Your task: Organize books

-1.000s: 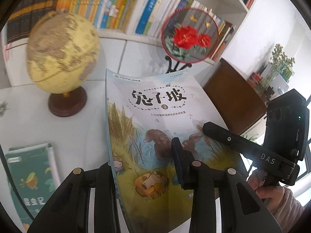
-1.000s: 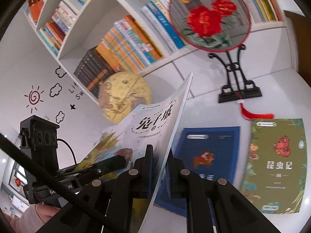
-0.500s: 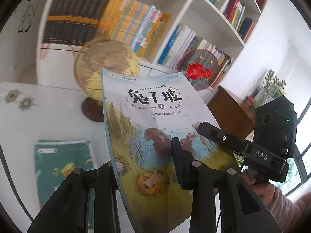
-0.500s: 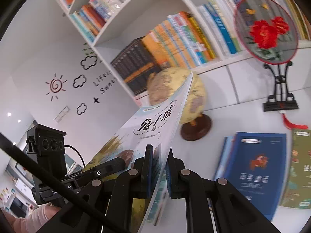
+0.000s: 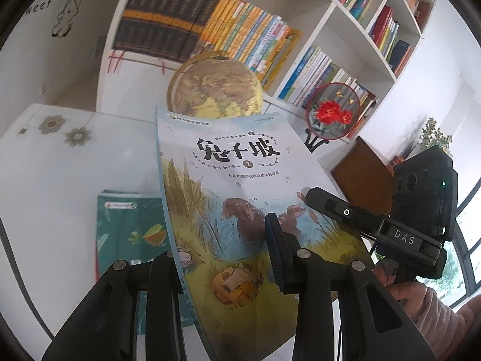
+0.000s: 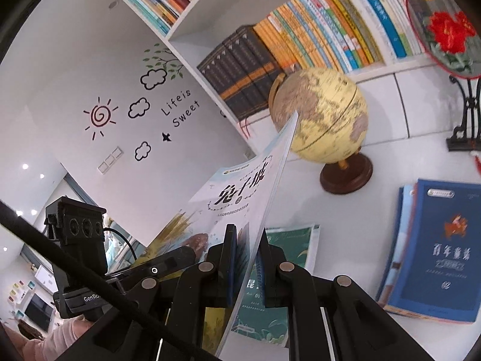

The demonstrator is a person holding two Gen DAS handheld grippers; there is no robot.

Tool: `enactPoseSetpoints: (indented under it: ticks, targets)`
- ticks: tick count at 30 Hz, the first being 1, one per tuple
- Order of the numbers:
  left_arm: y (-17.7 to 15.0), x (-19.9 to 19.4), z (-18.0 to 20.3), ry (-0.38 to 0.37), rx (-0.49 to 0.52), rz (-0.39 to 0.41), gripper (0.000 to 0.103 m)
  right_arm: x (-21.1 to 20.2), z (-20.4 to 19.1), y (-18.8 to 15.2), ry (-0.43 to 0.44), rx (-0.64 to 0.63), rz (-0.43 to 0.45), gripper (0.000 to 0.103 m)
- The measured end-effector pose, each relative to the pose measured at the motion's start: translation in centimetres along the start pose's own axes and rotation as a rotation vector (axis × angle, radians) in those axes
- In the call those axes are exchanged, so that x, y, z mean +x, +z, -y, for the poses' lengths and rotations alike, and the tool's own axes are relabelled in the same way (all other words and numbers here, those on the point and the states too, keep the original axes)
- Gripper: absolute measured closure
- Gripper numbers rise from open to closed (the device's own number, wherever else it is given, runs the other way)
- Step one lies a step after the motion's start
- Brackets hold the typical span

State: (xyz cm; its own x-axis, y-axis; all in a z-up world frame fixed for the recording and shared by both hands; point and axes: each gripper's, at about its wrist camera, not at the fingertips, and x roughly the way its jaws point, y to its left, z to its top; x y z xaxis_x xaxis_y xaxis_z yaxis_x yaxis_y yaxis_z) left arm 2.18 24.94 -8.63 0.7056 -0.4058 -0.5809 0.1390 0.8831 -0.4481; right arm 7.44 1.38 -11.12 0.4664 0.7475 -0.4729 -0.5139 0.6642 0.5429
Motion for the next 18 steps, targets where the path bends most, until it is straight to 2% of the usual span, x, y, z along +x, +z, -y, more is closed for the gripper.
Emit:
enactPoseSetpoints:
  ticks: [18]
  targets:
    - [-2.1,0.7,-5.5,0.029,-0.055,-0.080,0.072,5.9,-0.4,-2.6,-0.020,0.003,-0.105,0.092]
